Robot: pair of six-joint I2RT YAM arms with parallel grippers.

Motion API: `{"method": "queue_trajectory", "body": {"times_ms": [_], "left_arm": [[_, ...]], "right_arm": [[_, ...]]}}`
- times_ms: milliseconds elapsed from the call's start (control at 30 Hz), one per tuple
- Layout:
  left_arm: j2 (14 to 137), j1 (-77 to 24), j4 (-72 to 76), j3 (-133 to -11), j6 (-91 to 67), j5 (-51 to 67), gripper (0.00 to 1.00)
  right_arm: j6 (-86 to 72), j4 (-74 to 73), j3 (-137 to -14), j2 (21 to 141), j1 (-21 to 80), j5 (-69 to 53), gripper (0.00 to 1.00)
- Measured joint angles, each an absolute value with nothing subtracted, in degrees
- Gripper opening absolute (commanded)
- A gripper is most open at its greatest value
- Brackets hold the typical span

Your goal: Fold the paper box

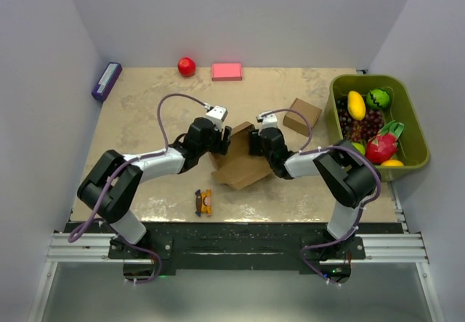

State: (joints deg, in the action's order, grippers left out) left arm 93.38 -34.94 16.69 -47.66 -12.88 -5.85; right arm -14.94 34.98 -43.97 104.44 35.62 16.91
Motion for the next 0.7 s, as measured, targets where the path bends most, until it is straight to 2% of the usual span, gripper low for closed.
{"method": "queue_trajectory", "body": {"times_ms": [100, 300, 700], "left_arm": [[93.62, -35.03, 14.46, -47.68, -12.78, -5.28, 0.71], [93.62, -35.07, 13.67, -47.72, -12.4, -4.34, 0.72], [91.64, -37.76, 14.06, -47.72, -10.66, -2.2, 0.71]], "right_arm": [[-15.73, 31.75, -41.87, 101.6, 35.57, 16.8, 0.75], [-17.47, 27.75, -39.13, 93.41, 35.57, 15.49, 0.82], [-21.3, 16.8, -41.12, 82.08, 35.57, 13.8, 0.84]]}}
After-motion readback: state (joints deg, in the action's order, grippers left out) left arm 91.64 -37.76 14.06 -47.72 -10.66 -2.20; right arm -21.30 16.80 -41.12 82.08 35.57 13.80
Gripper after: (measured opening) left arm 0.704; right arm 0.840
